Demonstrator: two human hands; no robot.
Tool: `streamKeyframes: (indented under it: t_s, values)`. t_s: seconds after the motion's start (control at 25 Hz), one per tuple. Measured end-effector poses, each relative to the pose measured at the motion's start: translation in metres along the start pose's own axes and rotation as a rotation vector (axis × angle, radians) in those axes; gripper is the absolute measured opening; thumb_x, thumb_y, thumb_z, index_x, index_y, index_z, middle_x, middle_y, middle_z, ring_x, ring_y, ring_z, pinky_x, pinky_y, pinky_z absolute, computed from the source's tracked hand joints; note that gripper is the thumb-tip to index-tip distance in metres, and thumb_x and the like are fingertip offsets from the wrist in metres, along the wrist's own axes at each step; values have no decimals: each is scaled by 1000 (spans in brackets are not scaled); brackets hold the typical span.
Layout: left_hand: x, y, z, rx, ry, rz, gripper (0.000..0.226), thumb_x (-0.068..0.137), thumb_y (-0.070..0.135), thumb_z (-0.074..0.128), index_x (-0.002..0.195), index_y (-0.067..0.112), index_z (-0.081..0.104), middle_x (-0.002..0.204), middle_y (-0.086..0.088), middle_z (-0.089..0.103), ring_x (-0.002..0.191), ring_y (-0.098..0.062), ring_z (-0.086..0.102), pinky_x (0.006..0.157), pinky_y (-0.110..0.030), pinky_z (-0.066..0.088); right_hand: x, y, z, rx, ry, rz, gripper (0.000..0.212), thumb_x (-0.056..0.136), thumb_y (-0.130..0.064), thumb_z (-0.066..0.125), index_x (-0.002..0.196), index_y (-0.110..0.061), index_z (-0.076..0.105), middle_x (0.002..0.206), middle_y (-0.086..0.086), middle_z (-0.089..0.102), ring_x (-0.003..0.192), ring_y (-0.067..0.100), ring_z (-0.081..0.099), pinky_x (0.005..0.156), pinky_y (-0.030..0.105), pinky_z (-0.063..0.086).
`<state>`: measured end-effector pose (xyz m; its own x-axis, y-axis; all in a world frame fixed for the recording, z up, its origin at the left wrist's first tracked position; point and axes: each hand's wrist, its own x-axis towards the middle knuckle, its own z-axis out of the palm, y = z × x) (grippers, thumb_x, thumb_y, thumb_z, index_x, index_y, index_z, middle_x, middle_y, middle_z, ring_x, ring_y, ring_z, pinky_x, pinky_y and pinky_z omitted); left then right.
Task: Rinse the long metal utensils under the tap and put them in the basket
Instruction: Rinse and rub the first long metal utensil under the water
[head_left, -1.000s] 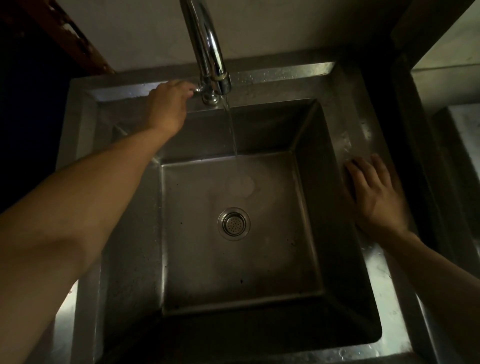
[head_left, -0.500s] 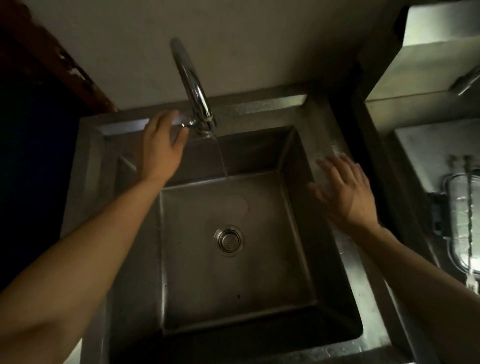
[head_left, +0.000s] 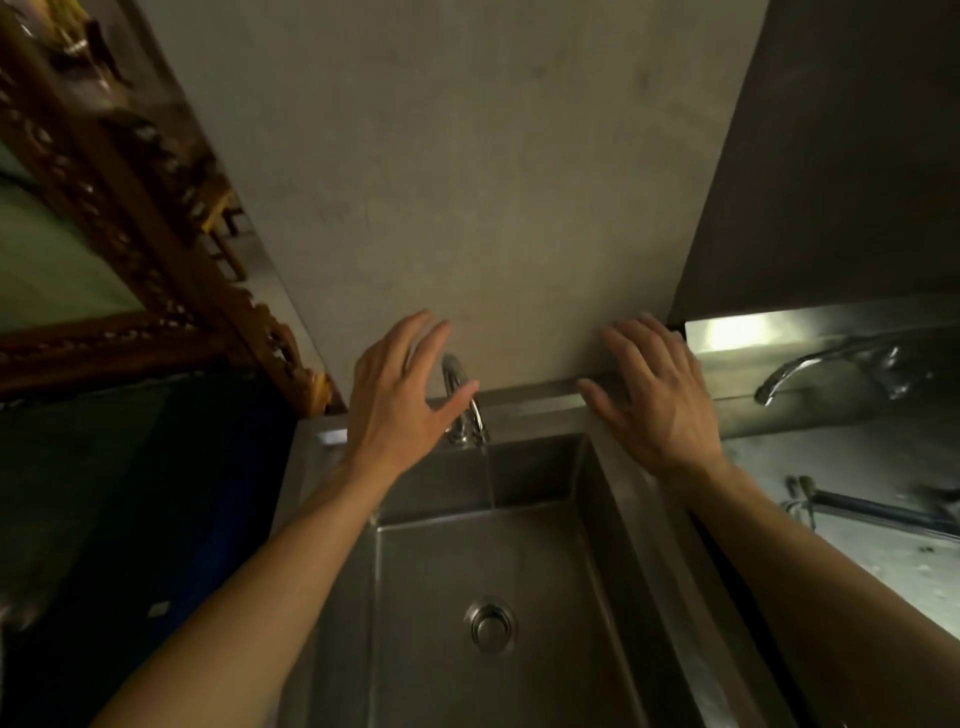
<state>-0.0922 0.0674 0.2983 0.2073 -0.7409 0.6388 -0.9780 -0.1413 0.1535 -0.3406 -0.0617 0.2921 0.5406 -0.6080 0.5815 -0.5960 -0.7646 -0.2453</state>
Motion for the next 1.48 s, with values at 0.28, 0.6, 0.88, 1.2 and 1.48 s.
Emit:
streamKeyframes:
  t_s: [0.28, 0.6, 0.88, 1.2, 1.48]
  values:
    - [43, 29, -27, -24, 68, 69, 64, 86, 61, 48, 137, 23, 43, 144, -3, 42, 132, -19, 41, 103, -39, 40, 12, 10, -55, -75, 78, 51, 59, 91, -54, 51, 141, -24, 44, 145, 5, 48, 141, 28, 34, 113, 51, 29]
    - [71, 101, 11, -186, 14, 220, 60, 85, 59, 51, 133, 24, 46, 141, -1, 46, 130, -16, 43, 101, -38, 42, -14, 61, -99, -199, 50, 189, 61, 91, -58, 46, 143, -27, 40, 150, 3, 42, 146, 25, 25, 114, 52, 28]
    - [72, 209, 79, -374, -138, 339, 58, 84, 57, 53, 132, 24, 48, 139, 0, 48, 126, -17, 46, 100, -37, 43, -85, 131, -145, -319, 98, 378, 57, 90, -52, 55, 139, -23, 47, 142, 4, 51, 138, 27, 38, 108, 51, 36]
    - [26, 317, 167, -600, -568, 235, 35, 80, 49, 61, 104, 23, 65, 103, 3, 63, 95, -16, 60, 81, -34, 50, -163, 189, -150, -202, 22, 722, 33, 89, -45, 60, 118, -29, 64, 106, -3, 71, 87, 15, 67, 70, 32, 55]
    - [-48, 349, 246, -558, -1106, -182, 22, 82, 36, 68, 83, 14, 71, 88, -3, 72, 82, -16, 64, 70, -25, 44, -205, 216, -55, 267, -451, 1133, 13, 91, -24, 66, 101, -18, 72, 83, -4, 71, 58, 7, 67, 45, 11, 47]
